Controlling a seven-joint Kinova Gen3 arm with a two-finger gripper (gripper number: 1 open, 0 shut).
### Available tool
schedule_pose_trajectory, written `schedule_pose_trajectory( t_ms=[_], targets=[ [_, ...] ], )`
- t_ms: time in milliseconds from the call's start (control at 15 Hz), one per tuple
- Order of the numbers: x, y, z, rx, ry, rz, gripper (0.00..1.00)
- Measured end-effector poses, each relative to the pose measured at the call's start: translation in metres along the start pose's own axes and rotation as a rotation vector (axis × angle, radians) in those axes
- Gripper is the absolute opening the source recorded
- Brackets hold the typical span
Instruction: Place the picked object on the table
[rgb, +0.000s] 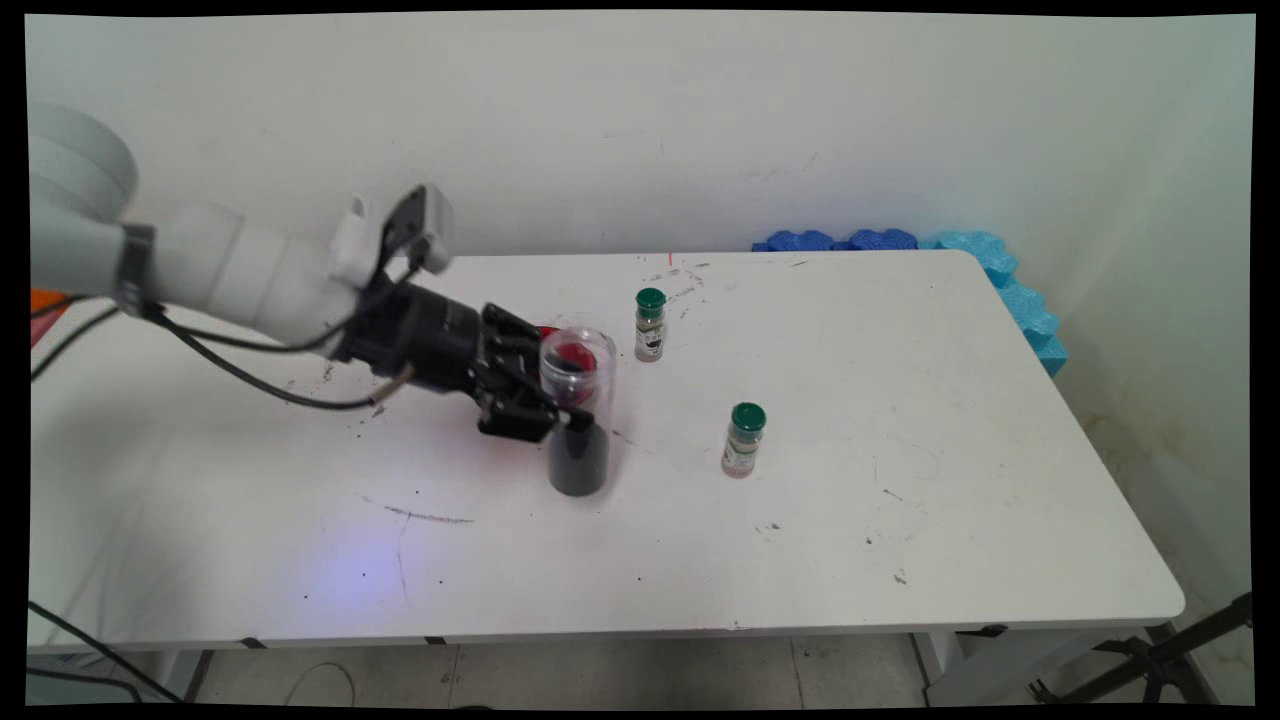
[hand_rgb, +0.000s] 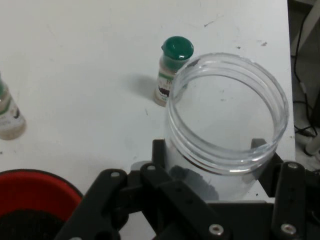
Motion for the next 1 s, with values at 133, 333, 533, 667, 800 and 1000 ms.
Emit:
schedule_pose_trajectory(
  t_ms=[133,333,533,667,800,1000],
  targets=[
    [-0.006,0.001,0.011,-0.002,0.002,0.002,0.00],
    [-0.015,0.001,0.030,-0.003,0.005,0.004,0.00],
    [-0.024,0.002,0.043,0.000,0.004,0.005,0.00],
    [-0.029,0.001,0.051,0.002,0.005,0.006,0.00],
    [-0.031,0.001,0.055,0.003,0.006,0.007,0.00],
    [-0.035,0.000,0.060,0.005,0.009,0.007,0.00]
  ],
)
